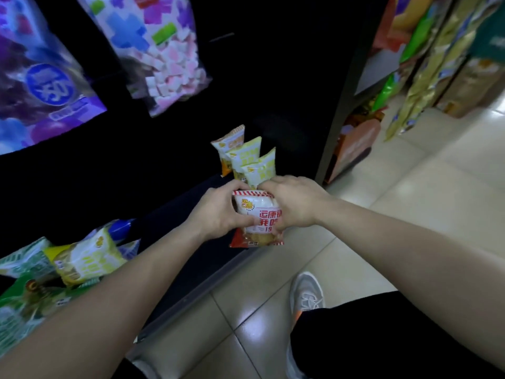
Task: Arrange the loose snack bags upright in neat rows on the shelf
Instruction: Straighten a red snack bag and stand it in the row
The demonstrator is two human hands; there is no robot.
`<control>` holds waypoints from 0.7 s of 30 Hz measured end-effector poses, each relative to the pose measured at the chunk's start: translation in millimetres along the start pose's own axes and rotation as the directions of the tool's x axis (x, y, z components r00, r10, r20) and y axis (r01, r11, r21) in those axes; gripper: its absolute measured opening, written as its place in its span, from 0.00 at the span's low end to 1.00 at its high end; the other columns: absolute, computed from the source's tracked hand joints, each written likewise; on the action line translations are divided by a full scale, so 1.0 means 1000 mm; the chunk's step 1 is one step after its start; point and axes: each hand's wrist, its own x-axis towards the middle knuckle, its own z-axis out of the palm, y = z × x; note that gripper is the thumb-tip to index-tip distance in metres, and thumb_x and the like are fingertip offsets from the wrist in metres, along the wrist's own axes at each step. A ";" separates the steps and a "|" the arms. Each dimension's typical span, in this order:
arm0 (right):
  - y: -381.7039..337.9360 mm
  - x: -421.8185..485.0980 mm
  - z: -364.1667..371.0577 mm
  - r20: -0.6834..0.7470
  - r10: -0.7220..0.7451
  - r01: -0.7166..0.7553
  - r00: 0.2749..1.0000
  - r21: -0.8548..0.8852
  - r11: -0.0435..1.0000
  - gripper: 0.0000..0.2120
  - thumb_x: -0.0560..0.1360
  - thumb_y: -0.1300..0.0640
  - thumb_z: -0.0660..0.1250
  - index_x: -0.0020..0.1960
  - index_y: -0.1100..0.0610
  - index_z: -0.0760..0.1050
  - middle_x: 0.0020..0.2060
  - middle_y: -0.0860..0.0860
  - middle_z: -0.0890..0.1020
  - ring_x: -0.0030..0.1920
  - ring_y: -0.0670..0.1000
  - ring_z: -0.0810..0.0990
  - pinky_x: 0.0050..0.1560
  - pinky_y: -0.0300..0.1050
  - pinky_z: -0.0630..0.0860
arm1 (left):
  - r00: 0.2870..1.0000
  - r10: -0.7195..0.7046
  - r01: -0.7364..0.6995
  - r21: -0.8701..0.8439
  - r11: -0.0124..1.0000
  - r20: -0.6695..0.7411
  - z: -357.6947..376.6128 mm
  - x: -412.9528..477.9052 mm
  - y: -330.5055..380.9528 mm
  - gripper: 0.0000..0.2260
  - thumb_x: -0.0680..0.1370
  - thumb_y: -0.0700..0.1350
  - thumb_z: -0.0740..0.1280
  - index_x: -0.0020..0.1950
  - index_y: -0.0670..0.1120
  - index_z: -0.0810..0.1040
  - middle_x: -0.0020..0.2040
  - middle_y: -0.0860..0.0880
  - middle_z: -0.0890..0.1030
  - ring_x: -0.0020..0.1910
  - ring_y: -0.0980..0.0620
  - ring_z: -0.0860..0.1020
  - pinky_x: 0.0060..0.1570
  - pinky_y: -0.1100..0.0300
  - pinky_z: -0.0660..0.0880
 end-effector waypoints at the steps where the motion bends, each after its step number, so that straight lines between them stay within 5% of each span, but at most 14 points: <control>1: 0.013 0.000 0.004 -0.026 0.032 -0.032 0.999 -0.006 0.999 0.48 0.56 0.35 0.78 0.71 0.48 0.64 0.60 0.48 0.74 0.59 0.53 0.73 0.54 0.52 0.73 | 1.000 -0.011 0.011 -0.005 1.000 -0.023 0.008 0.010 -0.001 0.25 0.61 0.54 0.81 0.52 0.61 0.74 0.41 0.61 0.84 0.39 0.64 0.82 0.36 0.64 0.79; 5: 0.067 -0.006 0.023 -0.057 0.244 -0.246 0.968 -0.023 0.969 0.47 0.68 0.34 0.71 0.77 0.53 0.56 0.68 0.55 0.68 0.67 0.59 0.64 0.63 0.57 0.70 | 0.990 -0.121 0.119 -0.026 0.993 -0.074 0.038 0.051 -0.015 0.23 0.62 0.52 0.82 0.49 0.58 0.73 0.42 0.57 0.84 0.39 0.63 0.82 0.37 0.60 0.81; 8: 0.096 -0.013 0.042 0.135 0.337 -0.333 0.932 -0.052 0.942 0.41 0.71 0.36 0.69 0.76 0.53 0.58 0.69 0.56 0.66 0.69 0.60 0.61 0.64 0.57 0.68 | 0.965 -0.225 0.219 -0.053 0.974 -0.132 0.064 0.081 -0.028 0.24 0.62 0.52 0.82 0.52 0.55 0.73 0.45 0.56 0.83 0.40 0.59 0.82 0.37 0.60 0.80; 11: 0.113 -0.018 0.056 0.282 0.345 -0.337 0.895 -0.078 0.938 0.38 0.73 0.35 0.66 0.75 0.52 0.60 0.69 0.56 0.67 0.70 0.60 0.62 0.62 0.56 0.69 | 0.935 -0.307 0.288 -0.125 0.949 -0.175 0.091 0.108 -0.040 0.25 0.63 0.51 0.82 0.54 0.54 0.74 0.47 0.54 0.83 0.42 0.57 0.82 0.42 0.57 0.81; 21: 0.119 -0.005 0.073 0.336 0.310 -0.300 0.889 -0.084 0.950 0.34 0.73 0.35 0.65 0.74 0.50 0.64 0.67 0.54 0.70 0.67 0.58 0.64 0.56 0.54 0.70 | 0.860 -0.449 0.390 -0.254 0.885 -0.243 0.137 0.166 -0.062 0.28 0.64 0.53 0.81 0.59 0.52 0.74 0.51 0.52 0.80 0.45 0.53 0.79 0.44 0.58 0.78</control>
